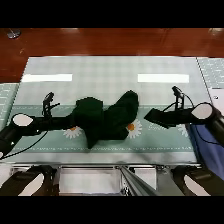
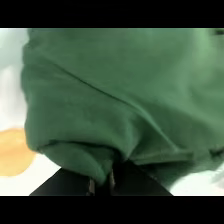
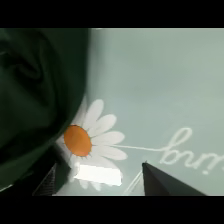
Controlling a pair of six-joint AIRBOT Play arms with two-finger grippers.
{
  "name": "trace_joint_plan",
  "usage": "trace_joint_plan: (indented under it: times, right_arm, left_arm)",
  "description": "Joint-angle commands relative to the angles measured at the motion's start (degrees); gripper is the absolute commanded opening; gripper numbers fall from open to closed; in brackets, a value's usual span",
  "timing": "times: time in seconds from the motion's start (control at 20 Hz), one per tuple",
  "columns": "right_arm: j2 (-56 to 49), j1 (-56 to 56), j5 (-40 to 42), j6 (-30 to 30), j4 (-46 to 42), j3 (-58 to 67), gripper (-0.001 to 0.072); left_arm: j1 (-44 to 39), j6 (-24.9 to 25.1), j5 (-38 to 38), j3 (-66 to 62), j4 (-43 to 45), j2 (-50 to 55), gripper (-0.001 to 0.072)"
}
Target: Fold the shirts.
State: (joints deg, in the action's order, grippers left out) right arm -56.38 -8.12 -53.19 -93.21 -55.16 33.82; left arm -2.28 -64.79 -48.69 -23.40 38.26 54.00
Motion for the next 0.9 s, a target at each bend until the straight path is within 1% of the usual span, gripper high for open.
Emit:
trace_joint_plan:
  times: [0.0, 0.1, 0.25, 0.4, 0.55, 0.6, 0.65, 0.7, 0.75, 0.8, 0.85]
  right_arm:
    - [-7.28, -3.52, 4.46, 0.07, 5.44, 1.46, 0.0616]
    - [-12.59, -3.54, 4.63, 3.04, 9.2, 4.55, 0.0617]
    - [-20.61, -3.54, 2.95, 5.05, 13.05, 9.2, 0.0617]
    - [-26.73, -3.54, 0.74, 6.51, 14.71, 13.77, 0.0616]
    - [-31.17, -5.73, 1.42, 6.93, 14.75, 19.04, 0.0611]
    - [-32.89, -6.75, 1.27, 6.93, 14.73, 21.33, 0.0575]
    - [-34.36, -7.58, 1.03, 6.99, 14.62, 23.39, 0.045]
    - [-35.71, -8.28, -0.33, 8.59, 14.01, 25.59, 0.0222]
    - [-36.48, -8.72, -3.17, 12.59, 13.18, 27.87, 0.0026]
    - [-36.24, -8.87, -5.77, 12.66, 10.82, 30.08, 0.0026]
    - [-35.12, -8.81, -8.13, 11.58, 6.45, 32.92, 0.0025]
  left_arm:
    - [-0.35, 3.23, -3.37, -4.26, -2.21, 0.57, 0.0027]
    - [1.16, 3.23, -4.66, -7.15, -2.23, 0.57, 0.0027]
    - [1.55, 3.19, -4.96, -8.61, -2.29, 0.59, 0.0027]
    - [1.55, 3.02, -5.62, -8.61, -2.29, 0.7, 0.0027]
    - [1.55, 3.04, -4.81, -8.5, -2.32, 0.7, 0.0027]
    - [1.55, 2.99, -4.44, -8.5, -2.32, 0.7, 0.0027]
    - [1.55, 3.02, -4.24, -8.52, -2.34, 0.7, 0.0027]
    - [1.6, 3.04, -4.22, -8.52, -2.29, 0.68, 0.0027]
    - [1.73, 2.99, -4.31, -8.57, -2.32, 0.68, 0.0027]
    - [2.16, 2.38, -4.92, -9.18, -2.32, 0.55, 0.0028]
    - [2.78, 2.38, -5.64, -10.56, -2.32, 0.2, 0.0027]
